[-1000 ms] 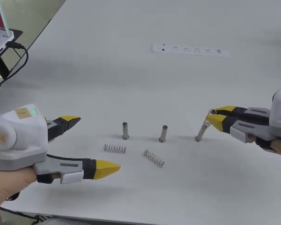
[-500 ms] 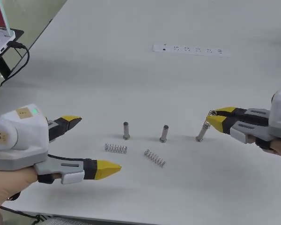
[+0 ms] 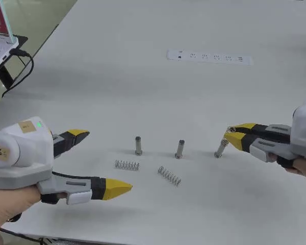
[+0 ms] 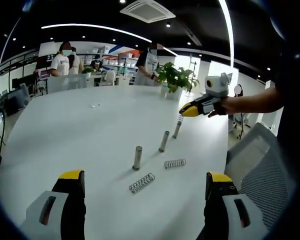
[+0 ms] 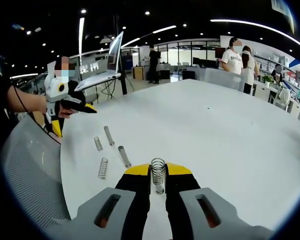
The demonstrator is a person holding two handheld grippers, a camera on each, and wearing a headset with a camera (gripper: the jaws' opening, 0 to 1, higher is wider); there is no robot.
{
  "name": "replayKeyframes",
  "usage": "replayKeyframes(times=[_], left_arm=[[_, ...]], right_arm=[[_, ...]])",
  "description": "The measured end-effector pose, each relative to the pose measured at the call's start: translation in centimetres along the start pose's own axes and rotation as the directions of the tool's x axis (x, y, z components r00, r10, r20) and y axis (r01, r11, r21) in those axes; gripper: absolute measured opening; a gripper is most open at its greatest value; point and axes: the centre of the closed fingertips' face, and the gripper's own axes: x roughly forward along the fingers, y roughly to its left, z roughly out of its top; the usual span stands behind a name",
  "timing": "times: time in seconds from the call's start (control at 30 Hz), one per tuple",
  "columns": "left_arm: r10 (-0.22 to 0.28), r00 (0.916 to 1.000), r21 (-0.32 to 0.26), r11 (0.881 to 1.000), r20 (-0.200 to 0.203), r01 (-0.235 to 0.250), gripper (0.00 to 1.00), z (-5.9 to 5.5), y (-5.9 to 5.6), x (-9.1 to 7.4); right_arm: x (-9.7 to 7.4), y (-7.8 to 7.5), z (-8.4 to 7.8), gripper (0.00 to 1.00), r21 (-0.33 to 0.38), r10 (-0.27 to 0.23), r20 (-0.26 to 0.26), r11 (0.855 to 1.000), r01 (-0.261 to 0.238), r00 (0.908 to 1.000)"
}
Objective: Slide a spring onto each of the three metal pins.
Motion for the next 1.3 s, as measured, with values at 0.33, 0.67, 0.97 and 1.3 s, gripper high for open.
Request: replayKeyframes(times=[0.33,0.67,0.97,1.3], left_arm=[[0.001,1.0000,0.000,1.000,-0.001,-0.001,0.98,0.0,0.1,0.0],[0.003,1.0000,-0.004,1.000,-0.006,-0.004,0.98,-0.3,0.0,-0.1],[0.002,1.0000,-0.007,1.000,-0.009,-0.002,0.98,-0.6,-0.1,-0.1],[-0.005,1.0000,-0.004,1.000,-0.008,0.005,0.98,-0.4,-0.2,0.0]], right_arm=[[0.5,0.1,-1.4,0.08,0.011,0.004,-0.028,1.000,-0.003,0.9996],[1.4,0.4,-3.1,0.08,-0.015,0.007,-0.078,1.000,-0.008,0.9969],[1.9,0.6,-4.2,0.08,-0.014,0.016,-0.103,1.000,-0.017,0.9946],[1.9,0.7,-4.3,0.08,-0.054,0.026,-0.131,0.998,-0.034,0.9910]])
